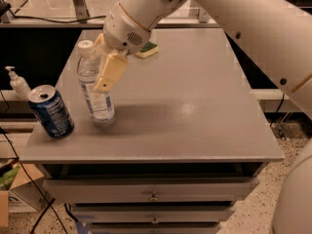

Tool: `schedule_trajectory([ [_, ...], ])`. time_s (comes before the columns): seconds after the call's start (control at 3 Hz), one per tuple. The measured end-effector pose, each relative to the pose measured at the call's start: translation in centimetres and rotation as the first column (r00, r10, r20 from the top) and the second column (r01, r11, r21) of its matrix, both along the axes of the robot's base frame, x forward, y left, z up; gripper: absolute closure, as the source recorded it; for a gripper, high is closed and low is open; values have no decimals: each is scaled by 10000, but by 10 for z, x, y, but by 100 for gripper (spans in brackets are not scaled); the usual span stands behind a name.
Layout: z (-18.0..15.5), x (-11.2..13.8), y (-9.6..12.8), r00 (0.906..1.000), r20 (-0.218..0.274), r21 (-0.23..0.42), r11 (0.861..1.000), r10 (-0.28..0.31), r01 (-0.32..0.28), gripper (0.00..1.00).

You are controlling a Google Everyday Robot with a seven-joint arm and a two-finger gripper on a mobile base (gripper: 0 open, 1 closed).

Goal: Move blue plastic bottle near pepsi can

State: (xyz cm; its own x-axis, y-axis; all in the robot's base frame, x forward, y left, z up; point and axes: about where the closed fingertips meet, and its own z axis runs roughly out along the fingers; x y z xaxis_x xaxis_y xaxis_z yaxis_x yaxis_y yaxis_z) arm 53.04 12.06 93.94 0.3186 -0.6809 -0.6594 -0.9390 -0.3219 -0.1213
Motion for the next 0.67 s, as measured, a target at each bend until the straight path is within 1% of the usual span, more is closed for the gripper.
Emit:
schedule_trajectory([
  [0.33, -8, 0, 5, 10000, -8, -310, 9995, 33, -34, 35],
  [0.67, -9, -3, 4, 10000, 6, -254, 9996, 99, -99, 12],
])
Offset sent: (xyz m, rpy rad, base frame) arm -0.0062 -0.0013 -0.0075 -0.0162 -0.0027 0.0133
